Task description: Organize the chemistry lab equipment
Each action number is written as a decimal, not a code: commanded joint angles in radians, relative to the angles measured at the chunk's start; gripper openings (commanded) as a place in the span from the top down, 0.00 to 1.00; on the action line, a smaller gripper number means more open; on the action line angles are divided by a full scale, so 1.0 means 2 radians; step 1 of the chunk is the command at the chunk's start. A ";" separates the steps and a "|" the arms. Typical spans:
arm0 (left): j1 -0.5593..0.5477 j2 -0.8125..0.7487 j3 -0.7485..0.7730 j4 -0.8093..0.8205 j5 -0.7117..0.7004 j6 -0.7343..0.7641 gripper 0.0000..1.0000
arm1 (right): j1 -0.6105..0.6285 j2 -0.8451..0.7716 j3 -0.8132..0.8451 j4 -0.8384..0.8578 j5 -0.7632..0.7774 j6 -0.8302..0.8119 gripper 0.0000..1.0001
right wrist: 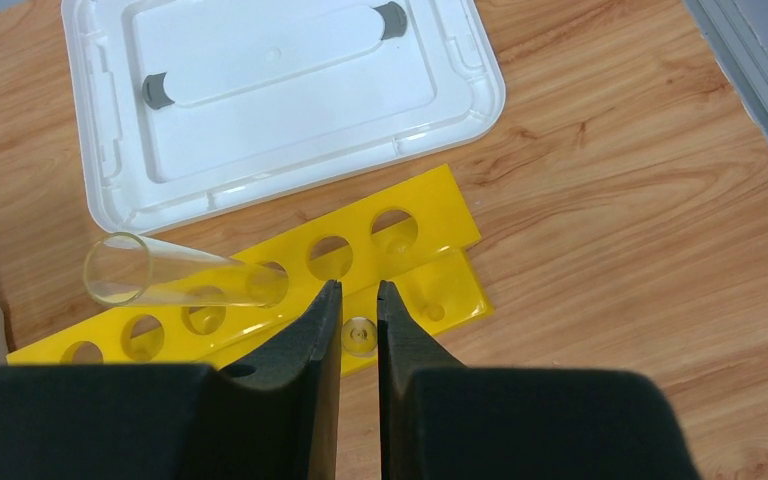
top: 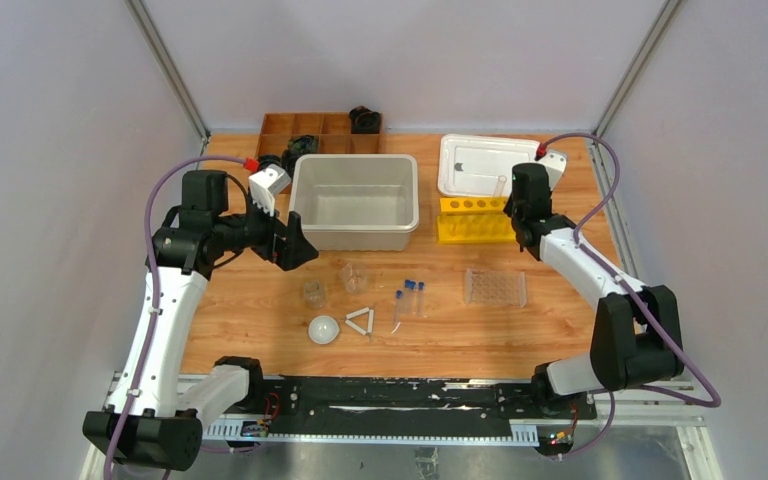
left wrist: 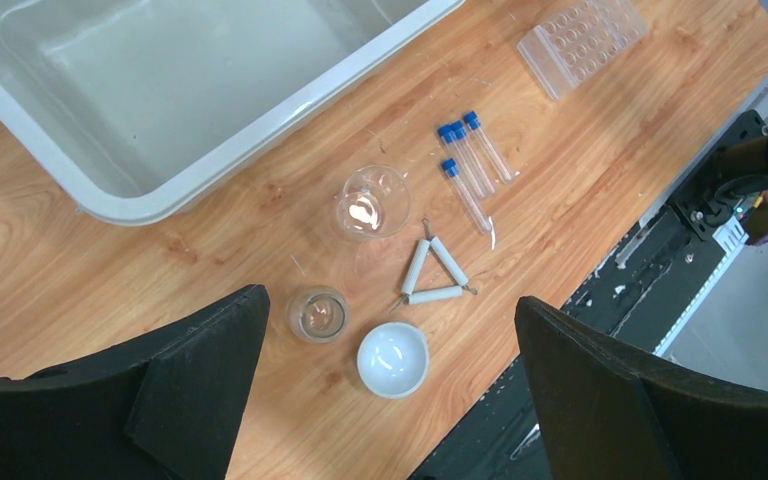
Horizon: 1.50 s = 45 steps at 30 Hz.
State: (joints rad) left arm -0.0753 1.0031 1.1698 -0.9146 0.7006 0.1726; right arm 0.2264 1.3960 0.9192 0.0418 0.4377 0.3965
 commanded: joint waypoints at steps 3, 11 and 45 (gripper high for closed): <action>-0.002 -0.012 -0.006 0.006 -0.004 0.008 0.00 | -0.007 0.003 -0.001 0.007 0.012 -0.001 1.00; -0.002 -0.012 -0.008 0.006 -0.004 0.010 0.00 | -0.007 0.007 0.001 0.004 0.011 -0.005 1.00; -0.001 -0.024 -0.006 0.006 -0.022 0.027 0.00 | 0.019 0.018 -0.015 0.007 0.033 -0.014 0.99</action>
State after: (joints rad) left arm -0.0753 0.9661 1.1515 -0.9146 0.6659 0.2134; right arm 0.2474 1.4242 0.9058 0.0452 0.4660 0.3775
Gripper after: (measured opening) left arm 0.997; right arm 0.165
